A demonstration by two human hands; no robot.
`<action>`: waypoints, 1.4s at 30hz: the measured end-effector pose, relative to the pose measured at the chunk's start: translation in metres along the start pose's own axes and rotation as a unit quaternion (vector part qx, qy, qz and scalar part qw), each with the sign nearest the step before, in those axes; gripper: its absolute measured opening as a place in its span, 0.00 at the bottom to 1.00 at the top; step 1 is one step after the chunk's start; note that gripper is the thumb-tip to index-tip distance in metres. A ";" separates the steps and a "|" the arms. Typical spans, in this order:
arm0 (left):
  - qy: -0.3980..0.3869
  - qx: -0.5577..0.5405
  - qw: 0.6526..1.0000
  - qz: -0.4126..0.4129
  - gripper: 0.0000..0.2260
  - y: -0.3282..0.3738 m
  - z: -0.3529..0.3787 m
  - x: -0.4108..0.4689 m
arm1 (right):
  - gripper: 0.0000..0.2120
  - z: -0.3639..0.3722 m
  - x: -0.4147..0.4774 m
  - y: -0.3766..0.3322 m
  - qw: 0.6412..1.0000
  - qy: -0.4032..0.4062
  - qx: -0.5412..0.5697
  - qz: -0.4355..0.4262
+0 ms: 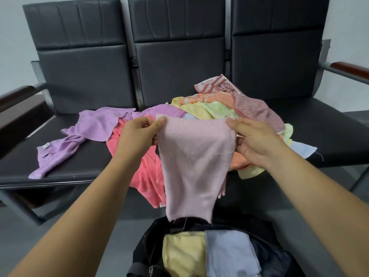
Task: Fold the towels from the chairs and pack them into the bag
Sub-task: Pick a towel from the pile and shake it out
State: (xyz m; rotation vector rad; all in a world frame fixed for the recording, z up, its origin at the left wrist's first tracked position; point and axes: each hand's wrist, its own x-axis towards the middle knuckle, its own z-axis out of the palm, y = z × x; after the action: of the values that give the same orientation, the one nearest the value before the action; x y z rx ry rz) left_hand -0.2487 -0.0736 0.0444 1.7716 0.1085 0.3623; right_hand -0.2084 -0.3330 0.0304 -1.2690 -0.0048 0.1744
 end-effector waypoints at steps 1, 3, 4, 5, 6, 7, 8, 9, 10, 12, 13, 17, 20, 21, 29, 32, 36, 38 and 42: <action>-0.003 -0.027 1.000 -0.010 0.24 0.001 -0.001 0.000 | 0.21 0.001 -0.001 -0.002 0.998 -0.023 0.058 0.023; -0.011 -0.086 0.996 -0.028 0.24 0.000 -0.004 0.002 | 0.23 -0.001 -0.003 -0.007 0.988 -0.073 0.131 0.046; -0.028 -0.113 0.993 -0.034 0.21 0.000 -0.005 0.003 | 0.22 -0.002 -0.004 -0.009 0.984 -0.097 0.142 0.049; -0.050 -0.131 0.990 -0.034 0.15 0.001 -0.006 0.001 | 0.21 -0.002 -0.004 -0.010 0.982 -0.118 0.137 0.047; -0.078 -0.133 0.988 -0.030 0.08 0.002 -0.006 0.000 | 0.21 -0.003 -0.005 -0.011 0.983 -0.131 0.119 0.041; -0.094 -0.110 0.989 -0.011 0.07 0.002 -0.006 -0.002 | 0.20 -0.004 -0.004 -0.010 0.987 -0.127 0.098 0.031; -0.098 -0.073 0.992 0.012 0.09 0.002 -0.006 -0.002 | 0.20 -0.004 -0.003 -0.009 0.991 -0.110 0.080 0.020; -0.087 -0.025 0.995 0.035 0.09 0.002 -0.007 -0.002 | 0.20 -0.006 -0.002 -0.008 0.995 -0.082 0.060 0.008; -0.071 0.020 0.996 0.055 0.07 0.002 -0.007 -0.002 | 0.17 -0.007 -0.001 -0.006 0.998 -0.055 0.026 -0.009; -0.055 0.081 0.993 0.073 0.01 0.000 -0.008 -0.001 | 0.08 -0.009 -0.002 -0.005 0.994 -0.012 -0.101 -0.047; -0.053 0.107 0.990 0.076 0.02 -0.001 -0.007 0.000 | 0.05 -0.009 -0.003 -0.005 0.983 0.006 -0.171 -0.066; -0.050 0.132 0.988 0.060 0.06 -0.002 -0.004 0.001 | 0.04 -0.005 -0.006 -0.003 0.975 0.040 -0.209 -0.070; -0.045 0.034 0.998 -0.009 0.13 -0.004 -0.003 0.005 | 0.12 -0.002 -0.006 -0.005 1.000 0.012 -0.007 0.012; -0.044 -0.014 0.999 -0.029 0.17 -0.005 -0.004 0.006 | 0.17 -0.002 -0.005 -0.008 0.997 -0.010 0.058 0.041; -0.052 0.114 0.991 0.044 0.10 0.001 -0.012 0.002 | 0.18 -0.010 -0.004 -0.010 0.994 -0.095 0.026 0.044; -0.027 0.205 0.975 0.077 0.02 0.002 -0.007 0.000 | 0.14 -0.010 -0.002 -0.005 0.997 -0.040 -0.065 0.012; -0.029 0.147 0.988 0.028 0.07 0.001 -0.004 0.002 | 0.05 -0.008 -0.002 -0.001 0.994 -0.005 -0.111 -0.009; -0.007 0.073 0.997 -0.002 0.10 0.001 -0.004 0.002 | 0.05 -0.006 -0.003 -0.001 0.995 0.010 -0.102 -0.014; -0.045 0.051 0.998 -0.002 0.12 -0.001 -0.006 0.001 | 0.14 -0.003 -0.005 -0.004 1.000 0.021 -0.013 -0.016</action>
State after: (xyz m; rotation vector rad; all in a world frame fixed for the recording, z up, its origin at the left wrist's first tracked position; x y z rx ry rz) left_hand -0.2497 -0.0671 0.0445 1.8849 0.0662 0.2780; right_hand -0.2125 -0.3374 0.0339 -1.2982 0.0090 0.1214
